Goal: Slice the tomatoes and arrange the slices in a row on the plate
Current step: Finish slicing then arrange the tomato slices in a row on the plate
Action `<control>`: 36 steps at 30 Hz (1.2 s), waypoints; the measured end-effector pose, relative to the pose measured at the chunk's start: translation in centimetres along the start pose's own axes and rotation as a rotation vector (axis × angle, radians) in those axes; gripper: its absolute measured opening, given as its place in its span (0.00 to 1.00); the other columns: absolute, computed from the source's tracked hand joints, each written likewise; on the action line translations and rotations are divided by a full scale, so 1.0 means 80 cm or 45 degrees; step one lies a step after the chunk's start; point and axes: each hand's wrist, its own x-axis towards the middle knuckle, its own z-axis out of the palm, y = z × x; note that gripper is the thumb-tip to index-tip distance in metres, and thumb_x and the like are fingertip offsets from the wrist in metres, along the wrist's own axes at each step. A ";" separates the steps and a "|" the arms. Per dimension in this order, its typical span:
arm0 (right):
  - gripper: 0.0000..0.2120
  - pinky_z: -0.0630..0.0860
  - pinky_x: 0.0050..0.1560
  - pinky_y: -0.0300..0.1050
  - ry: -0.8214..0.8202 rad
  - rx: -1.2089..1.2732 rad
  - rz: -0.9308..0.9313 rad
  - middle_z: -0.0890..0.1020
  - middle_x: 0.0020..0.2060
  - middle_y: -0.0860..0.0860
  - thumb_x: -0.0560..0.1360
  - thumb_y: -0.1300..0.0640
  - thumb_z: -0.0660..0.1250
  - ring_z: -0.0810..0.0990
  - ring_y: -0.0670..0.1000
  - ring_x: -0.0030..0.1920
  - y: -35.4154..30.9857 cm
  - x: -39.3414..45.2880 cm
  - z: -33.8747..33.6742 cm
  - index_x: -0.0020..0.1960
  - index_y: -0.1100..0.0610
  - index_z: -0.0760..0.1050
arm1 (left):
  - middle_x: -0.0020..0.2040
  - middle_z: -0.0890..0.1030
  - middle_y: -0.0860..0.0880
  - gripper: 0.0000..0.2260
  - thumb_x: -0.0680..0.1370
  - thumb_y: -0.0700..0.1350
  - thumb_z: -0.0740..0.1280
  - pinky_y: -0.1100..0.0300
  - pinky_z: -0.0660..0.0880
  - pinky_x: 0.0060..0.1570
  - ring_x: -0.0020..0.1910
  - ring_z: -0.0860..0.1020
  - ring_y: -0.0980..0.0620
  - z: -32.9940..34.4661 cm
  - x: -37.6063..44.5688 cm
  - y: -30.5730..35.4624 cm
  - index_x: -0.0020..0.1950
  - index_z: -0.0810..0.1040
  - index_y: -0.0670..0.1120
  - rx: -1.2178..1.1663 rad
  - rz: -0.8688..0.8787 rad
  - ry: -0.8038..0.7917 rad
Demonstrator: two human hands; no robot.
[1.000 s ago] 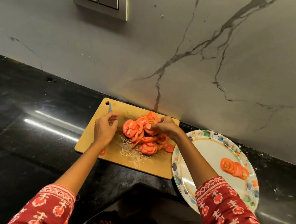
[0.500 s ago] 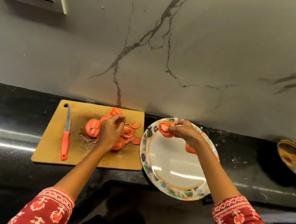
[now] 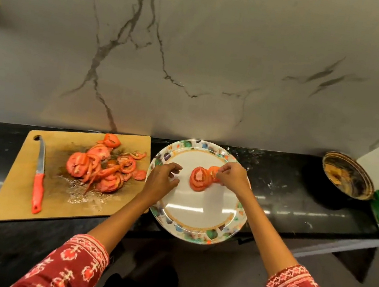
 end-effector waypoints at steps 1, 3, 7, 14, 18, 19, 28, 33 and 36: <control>0.03 0.78 0.53 0.51 0.012 0.000 -0.048 0.82 0.40 0.57 0.72 0.65 0.68 0.80 0.54 0.43 0.003 0.003 -0.005 0.45 0.62 0.80 | 0.53 0.81 0.42 0.19 0.70 0.37 0.72 0.57 0.76 0.50 0.47 0.79 0.49 0.005 0.003 0.003 0.60 0.76 0.41 0.022 -0.005 -0.024; 0.06 0.78 0.52 0.49 -0.004 -0.018 -0.146 0.82 0.42 0.58 0.71 0.67 0.68 0.80 0.53 0.42 0.006 0.007 -0.013 0.48 0.64 0.80 | 0.54 0.80 0.42 0.23 0.68 0.41 0.75 0.57 0.76 0.49 0.49 0.79 0.47 0.013 0.009 0.009 0.62 0.75 0.41 0.053 -0.009 -0.058; 0.17 0.78 0.51 0.44 -0.227 -0.082 -0.366 0.81 0.51 0.58 0.69 0.63 0.73 0.79 0.52 0.48 0.001 0.006 -0.002 0.57 0.62 0.75 | 0.55 0.80 0.42 0.29 0.66 0.43 0.77 0.57 0.76 0.50 0.50 0.79 0.47 0.028 0.015 0.016 0.65 0.72 0.41 0.094 -0.024 -0.121; 0.34 0.69 0.63 0.47 -0.383 -0.435 -0.540 0.70 0.67 0.54 0.69 0.52 0.74 0.65 0.54 0.66 -0.003 0.016 0.026 0.70 0.56 0.64 | 0.53 0.82 0.43 0.24 0.69 0.44 0.75 0.55 0.78 0.49 0.48 0.80 0.48 0.040 0.015 0.022 0.63 0.74 0.43 0.069 0.006 -0.013; 0.32 0.70 0.61 0.44 -0.396 -0.414 -0.577 0.71 0.64 0.54 0.68 0.54 0.75 0.67 0.53 0.64 -0.001 0.020 0.028 0.69 0.55 0.67 | 0.51 0.82 0.43 0.22 0.70 0.43 0.74 0.58 0.77 0.48 0.47 0.80 0.49 0.042 0.013 0.022 0.62 0.75 0.42 0.038 -0.038 0.023; 0.30 0.70 0.59 0.43 -0.384 -0.381 -0.584 0.72 0.63 0.54 0.69 0.55 0.75 0.68 0.53 0.64 0.001 0.021 0.028 0.68 0.55 0.68 | 0.51 0.82 0.43 0.22 0.70 0.43 0.74 0.58 0.77 0.47 0.46 0.80 0.49 0.043 0.013 0.022 0.62 0.75 0.42 0.035 -0.045 0.029; 0.07 0.78 0.45 0.36 -0.456 0.271 -0.459 0.79 0.43 0.53 0.72 0.69 0.69 0.78 0.50 0.46 0.020 0.017 -0.003 0.49 0.62 0.77 | 0.49 0.83 0.44 0.20 0.70 0.42 0.74 0.58 0.76 0.46 0.43 0.78 0.52 0.045 0.007 0.010 0.61 0.76 0.44 0.046 -0.077 0.063; 0.11 0.79 0.40 0.35 -0.576 0.567 -0.297 0.77 0.40 0.53 0.71 0.73 0.67 0.77 0.47 0.42 0.033 0.015 -0.037 0.44 0.58 0.75 | 0.57 0.80 0.46 0.20 0.71 0.46 0.73 0.56 0.73 0.52 0.55 0.76 0.48 0.051 0.005 0.007 0.62 0.75 0.46 0.133 0.040 0.051; 0.11 0.78 0.39 0.35 -0.511 0.547 -0.266 0.77 0.39 0.53 0.71 0.73 0.67 0.77 0.47 0.40 0.035 0.021 -0.058 0.43 0.58 0.75 | 0.61 0.77 0.48 0.24 0.69 0.49 0.74 0.55 0.70 0.56 0.61 0.71 0.48 0.054 0.007 0.008 0.63 0.74 0.48 0.247 0.102 -0.026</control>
